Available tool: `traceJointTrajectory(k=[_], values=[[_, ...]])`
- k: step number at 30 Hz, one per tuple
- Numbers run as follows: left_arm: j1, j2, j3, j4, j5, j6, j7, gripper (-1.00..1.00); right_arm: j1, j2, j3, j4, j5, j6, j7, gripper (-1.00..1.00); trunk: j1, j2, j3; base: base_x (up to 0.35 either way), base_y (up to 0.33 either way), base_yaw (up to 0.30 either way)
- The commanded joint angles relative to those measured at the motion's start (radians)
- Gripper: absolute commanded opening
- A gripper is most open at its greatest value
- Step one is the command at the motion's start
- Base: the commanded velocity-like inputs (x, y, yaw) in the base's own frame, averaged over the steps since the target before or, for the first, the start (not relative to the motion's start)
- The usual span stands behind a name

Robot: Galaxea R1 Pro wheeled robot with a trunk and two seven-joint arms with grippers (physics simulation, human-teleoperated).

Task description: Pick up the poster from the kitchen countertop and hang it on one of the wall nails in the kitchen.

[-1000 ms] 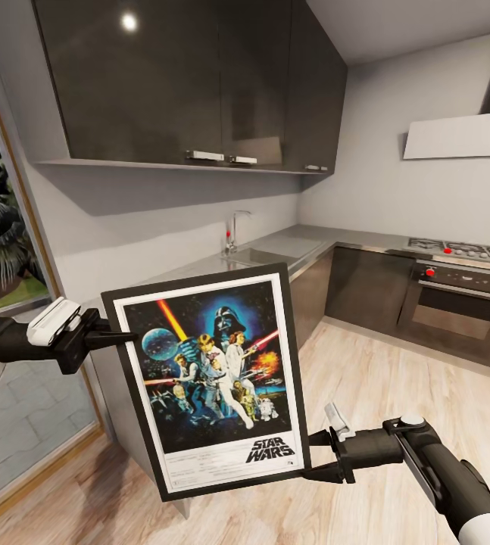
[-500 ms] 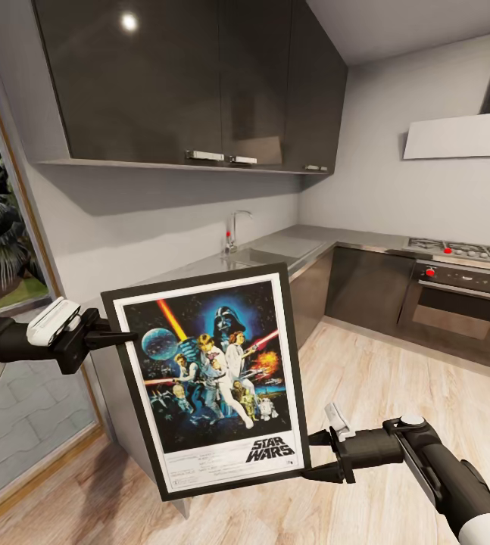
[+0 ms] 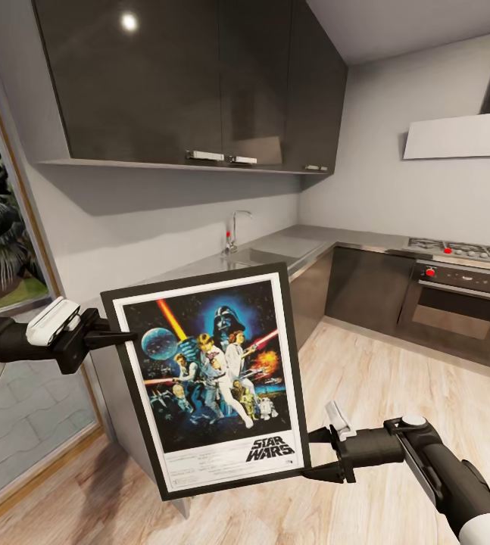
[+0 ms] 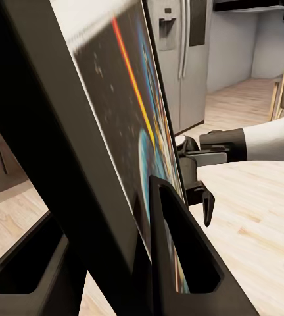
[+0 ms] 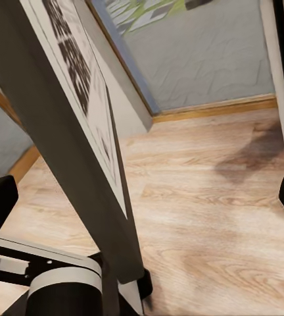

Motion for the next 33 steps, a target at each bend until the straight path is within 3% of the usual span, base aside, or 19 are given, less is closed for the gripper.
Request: traceJointTrajectory(k=[1,18,19,33], values=[[-0.001,0.0,0.0,0.0,0.0,0.009,-0.003,-1.0,-0.001,-0.001,0.003,0.0,-0.004,0.009,0.001,1.0,0.0,-0.001,-0.001,0.0,0.0,0.0],[-0.001,0.002,0.003,0.0,0.0,0.009,-0.003,-1.0,-0.001,-0.001,0.001,0.001,-0.004,0.006,-0.001,1.0,0.0,-0.001,-0.001,0.0,0.0,0.0],[-0.001,0.002,0.003,0.0,0.0,0.009,-0.003,-1.0,-0.001,-0.001,0.001,0.001,-0.003,0.006,-0.002,-1.0,0.0,-0.001,-0.001,0.0,0.0,0.0],[-0.001,0.002,0.004,0.0,0.0,0.009,-0.003,-1.0,-0.001,-0.001,0.001,0.001,-0.002,0.01,-0.004,-1.0,0.0,-0.001,-0.001,0.0,0.0,0.0]])
